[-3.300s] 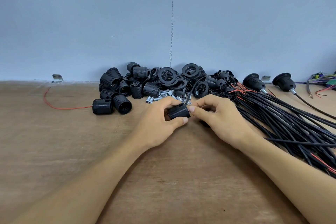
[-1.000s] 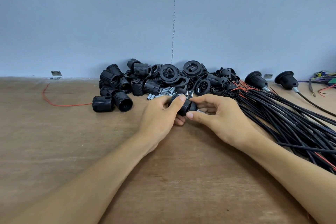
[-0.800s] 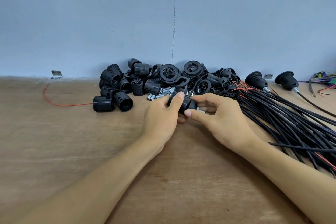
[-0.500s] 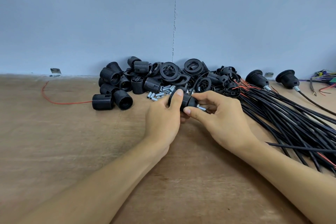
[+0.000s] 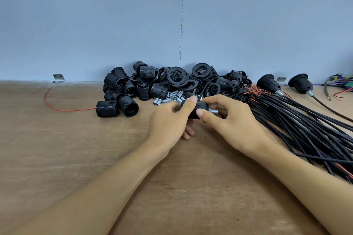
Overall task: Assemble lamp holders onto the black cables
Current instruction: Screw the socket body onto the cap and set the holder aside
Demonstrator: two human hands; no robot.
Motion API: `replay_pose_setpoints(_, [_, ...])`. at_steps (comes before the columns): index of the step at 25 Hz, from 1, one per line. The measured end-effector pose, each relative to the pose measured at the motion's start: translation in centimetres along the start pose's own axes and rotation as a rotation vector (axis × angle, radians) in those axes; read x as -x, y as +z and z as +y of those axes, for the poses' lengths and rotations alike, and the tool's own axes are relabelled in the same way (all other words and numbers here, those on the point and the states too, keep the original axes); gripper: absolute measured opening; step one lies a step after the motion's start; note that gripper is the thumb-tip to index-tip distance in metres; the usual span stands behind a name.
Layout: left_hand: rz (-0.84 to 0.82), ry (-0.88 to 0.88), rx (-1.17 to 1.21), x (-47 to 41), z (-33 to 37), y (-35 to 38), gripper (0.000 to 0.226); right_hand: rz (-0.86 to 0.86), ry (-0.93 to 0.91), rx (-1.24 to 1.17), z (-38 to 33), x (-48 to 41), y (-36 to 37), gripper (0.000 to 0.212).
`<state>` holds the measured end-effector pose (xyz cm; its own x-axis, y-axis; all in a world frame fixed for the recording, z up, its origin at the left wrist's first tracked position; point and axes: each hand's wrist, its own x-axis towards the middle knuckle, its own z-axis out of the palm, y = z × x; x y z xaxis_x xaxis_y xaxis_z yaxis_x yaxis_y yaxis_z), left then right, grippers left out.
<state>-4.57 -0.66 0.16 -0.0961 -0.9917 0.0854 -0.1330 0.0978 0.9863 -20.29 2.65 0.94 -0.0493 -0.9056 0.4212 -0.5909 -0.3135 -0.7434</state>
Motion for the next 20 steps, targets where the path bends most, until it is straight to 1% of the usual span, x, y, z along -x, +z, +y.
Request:
replay_pose_setpoints(2, [-0.011, 0.074, -0.162, -0.2, 0.1, -0.3, 0.04, -0.042, -0.028, 0.086, 0.7, -0.2, -0.3, 0.032])
replay_pose_setpoints(4, [0.005, 0.144, -0.359, -0.5, 0.0, -0.8, 0.052, -0.095, -0.083, 0.192, 1.3, -0.5, -0.7, 0.033])
replay_pose_setpoints(6, [0.069, 0.171, -0.419, -1.2, -0.4, -1.4, 0.059, -0.15, -0.124, 0.294, 2.0, -0.7, -1.0, 0.038])
replay_pose_setpoints(7, [0.123, 0.179, -0.409, -1.6, -0.6, -1.8, 0.056, -0.163, -0.125, 0.325, 2.3, -0.8, -1.2, 0.04])
replay_pose_setpoints(8, [0.187, 0.185, -0.411, -2.0, -0.8, -2.2, 0.046, -0.165, -0.116, 0.344, 2.5, -1.0, -1.3, 0.041])
replay_pose_setpoints(10, [0.288, 0.162, -0.443, -2.4, -1.0, -3.0, 0.014, -0.145, -0.088, 0.354, 2.8, -1.1, -1.4, 0.041])
replay_pose_setpoints(11, [0.301, 0.147, -0.45, -2.5, -1.1, -3.2, 0.004, -0.127, -0.071, 0.354, 3.0, -1.2, -1.5, 0.04])
replay_pose_setpoints(13, [0.27, 0.163, -0.474, -2.5, -1.5, -3.1, 0.01, -0.092, -0.021, 0.337, 3.1, -1.4, -1.7, 0.037])
replay_pose_setpoints(16, [0.158, 0.3, -0.529, -2.0, -1.5, -2.4, 0.014, -0.042, 0.072, 0.25, 2.6, -1.6, -1.6, 0.034])
replay_pose_setpoints(18, [0.06, 0.388, -0.605, -1.6, -1.4, -1.5, 0.026, 0.004, 0.093, 0.231, 2.3, -2.0, -1.4, 0.036])
replay_pose_setpoints(20, [-0.017, 0.441, -0.67, -1.4, -1.3, -0.5, 0.033, 0.009, 0.14, 0.291, 2.0, -2.5, -1.2, 0.043])
